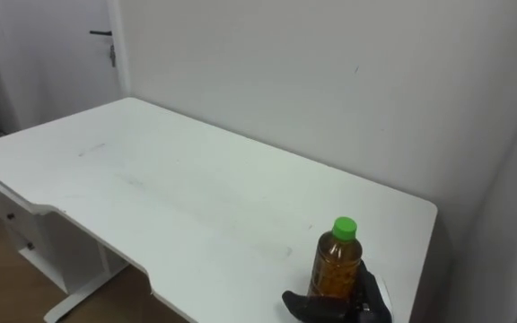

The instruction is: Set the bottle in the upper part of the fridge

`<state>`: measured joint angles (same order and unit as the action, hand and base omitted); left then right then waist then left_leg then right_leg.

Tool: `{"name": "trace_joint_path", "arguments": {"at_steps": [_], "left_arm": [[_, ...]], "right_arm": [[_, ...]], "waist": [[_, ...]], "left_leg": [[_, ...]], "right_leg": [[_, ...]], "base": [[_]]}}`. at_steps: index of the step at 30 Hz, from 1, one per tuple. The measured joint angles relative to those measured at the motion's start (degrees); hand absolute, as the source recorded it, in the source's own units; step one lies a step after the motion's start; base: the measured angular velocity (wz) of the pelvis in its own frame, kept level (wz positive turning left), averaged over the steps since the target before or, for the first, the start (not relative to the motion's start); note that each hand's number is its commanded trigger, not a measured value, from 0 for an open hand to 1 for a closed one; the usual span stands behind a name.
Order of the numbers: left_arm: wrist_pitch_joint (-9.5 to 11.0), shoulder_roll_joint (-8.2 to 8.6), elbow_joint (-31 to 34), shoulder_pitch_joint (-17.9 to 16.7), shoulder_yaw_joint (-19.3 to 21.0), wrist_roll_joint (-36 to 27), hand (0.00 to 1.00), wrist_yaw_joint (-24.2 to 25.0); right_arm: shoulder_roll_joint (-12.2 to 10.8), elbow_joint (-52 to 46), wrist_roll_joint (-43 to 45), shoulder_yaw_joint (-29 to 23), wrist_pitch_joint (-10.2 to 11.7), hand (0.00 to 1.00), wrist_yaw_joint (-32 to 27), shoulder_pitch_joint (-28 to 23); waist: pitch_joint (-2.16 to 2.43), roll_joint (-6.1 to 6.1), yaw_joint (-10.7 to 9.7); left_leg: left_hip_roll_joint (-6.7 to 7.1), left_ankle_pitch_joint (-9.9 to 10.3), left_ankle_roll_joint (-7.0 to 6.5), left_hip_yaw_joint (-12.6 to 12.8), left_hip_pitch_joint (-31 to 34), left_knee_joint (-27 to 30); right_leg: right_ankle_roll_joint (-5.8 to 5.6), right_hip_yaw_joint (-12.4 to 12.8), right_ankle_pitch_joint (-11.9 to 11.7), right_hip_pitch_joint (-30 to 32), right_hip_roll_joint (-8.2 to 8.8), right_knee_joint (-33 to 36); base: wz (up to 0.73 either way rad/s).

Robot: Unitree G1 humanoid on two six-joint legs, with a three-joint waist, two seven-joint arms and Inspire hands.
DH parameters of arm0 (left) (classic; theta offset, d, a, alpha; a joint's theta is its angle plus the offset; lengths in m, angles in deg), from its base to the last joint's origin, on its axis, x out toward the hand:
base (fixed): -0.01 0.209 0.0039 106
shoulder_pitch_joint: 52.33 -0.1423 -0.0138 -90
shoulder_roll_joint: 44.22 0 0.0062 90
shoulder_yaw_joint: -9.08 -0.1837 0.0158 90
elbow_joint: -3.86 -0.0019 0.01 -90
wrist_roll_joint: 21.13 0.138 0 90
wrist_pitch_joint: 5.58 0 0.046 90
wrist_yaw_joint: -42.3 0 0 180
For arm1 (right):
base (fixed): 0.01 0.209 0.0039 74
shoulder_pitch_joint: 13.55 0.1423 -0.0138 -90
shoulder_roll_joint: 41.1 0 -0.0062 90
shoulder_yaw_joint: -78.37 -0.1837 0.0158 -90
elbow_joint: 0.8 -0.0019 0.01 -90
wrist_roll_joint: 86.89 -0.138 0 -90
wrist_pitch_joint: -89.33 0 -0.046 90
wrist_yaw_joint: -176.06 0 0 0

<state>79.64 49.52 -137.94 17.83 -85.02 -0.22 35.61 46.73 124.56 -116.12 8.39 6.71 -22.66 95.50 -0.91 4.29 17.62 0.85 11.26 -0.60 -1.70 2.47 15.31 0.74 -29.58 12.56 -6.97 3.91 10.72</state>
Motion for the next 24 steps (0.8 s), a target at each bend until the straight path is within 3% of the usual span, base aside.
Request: {"name": "trace_joint_path", "arguments": {"at_steps": [3, 4, 6, 10, 11, 12, 13, 15, 24], "left_arm": [[0.00, 0.00, 0.08, -0.03, 0.00, 0.00, 0.00, -0.02], [0.01, 0.00, 0.08, -0.04, 0.00, 0.00, 0.00, -0.04], [0.01, 0.00, 0.11, -0.18, 0.00, 0.00, 0.00, -0.11], [0.01, 0.00, 0.19, -0.50, 0.00, 0.00, 0.00, -0.25], [0.01, 0.00, 0.20, -0.60, 0.00, 0.00, 0.00, -0.32], [0.02, 0.00, 0.20, -0.73, 0.00, -0.02, 0.00, -0.37], [0.02, 0.00, 0.20, -0.81, 0.00, -0.02, 0.00, -0.40], [0.02, 0.00, 0.20, -0.92, 0.00, -0.14, 0.00, -0.41], [0.01, 0.00, 0.10, -0.99, 0.00, -0.36, 0.00, -0.26]], "right_arm": [[0.00, 0.00, 0.01, 0.01, 0.00, 0.00, 0.06, 0.00], [0.00, 0.00, 0.01, 0.01, 0.00, 0.12, 0.07, 0.00], [0.00, 0.00, 0.00, 0.01, 0.00, 1.00, 0.10, 0.00], [0.00, 0.00, 0.00, 0.00, 0.00, 1.00, 0.12, 0.00], [0.00, 0.00, 0.00, 0.01, 0.00, 0.83, 0.12, 0.00], [0.00, 0.00, 0.05, 0.00, 0.00, 0.78, 0.16, 0.00], [0.00, 0.00, 0.08, 0.00, 0.00, 0.82, 0.19, 0.00], [0.00, 0.71, 0.27, 0.00, 0.10, 1.00, 0.66, 0.02], [0.04, 2.87, 0.33, 0.05, 0.05, 1.00, 3.80, 0.20]], "waist": [[0.02, 0.03, 0.00], [0.02, 0.04, 0.01], [0.05, 0.08, 0.00], [0.06, 0.09, 0.00], [0.06, 0.09, 0.00], [0.06, 0.09, -0.05], [0.06, 0.08, -0.07], [0.06, 0.08, -0.21], [0.03, 0.25, -0.11]], "left_leg": [[0.01, 0.00, 0.01, -0.03, 0.02, 0.00], [0.01, 0.00, 0.01, -0.03, 0.02, 0.00], [0.01, 0.00, 0.01, -0.06, 0.02, 0.01], [0.01, 0.00, 0.01, -0.07, 0.02, 0.03], [0.01, -0.01, 0.01, -0.08, 0.02, 0.03], [0.01, -0.01, 0.01, -0.08, 0.00, 0.07], [0.01, -0.01, 0.01, -0.08, -0.01, 0.08], [0.04, -0.01, 0.01, -0.19, -0.08, 0.12], [0.03, -0.04, 0.00, -0.23, -0.09, 0.33]], "right_leg": [[0.00, -0.05, 0.00, -0.04, 0.00, 0.00], [0.00, -0.08, 0.00, -0.05, 0.00, 0.00], [0.00, -0.13, 0.00, -0.09, 0.00, -0.01], [0.00, -0.17, 0.00, -0.13, 0.00, -0.01], [0.00, -0.19, 0.00, -0.13, 0.00, -0.02], [0.00, -0.30, 0.00, -0.20, 0.01, -0.02], [0.00, -0.32, 0.00, -0.23, 0.02, -0.02], [0.00, -0.32, 0.00, -0.35, 0.02, -0.02], [0.00, -0.30, 0.00, -0.48, 0.06, 0.05]], "base": [[0.00], [0.00], [0.00], [0.00], [0.00], [0.00], [0.00], [0.00], [0.00]]}}
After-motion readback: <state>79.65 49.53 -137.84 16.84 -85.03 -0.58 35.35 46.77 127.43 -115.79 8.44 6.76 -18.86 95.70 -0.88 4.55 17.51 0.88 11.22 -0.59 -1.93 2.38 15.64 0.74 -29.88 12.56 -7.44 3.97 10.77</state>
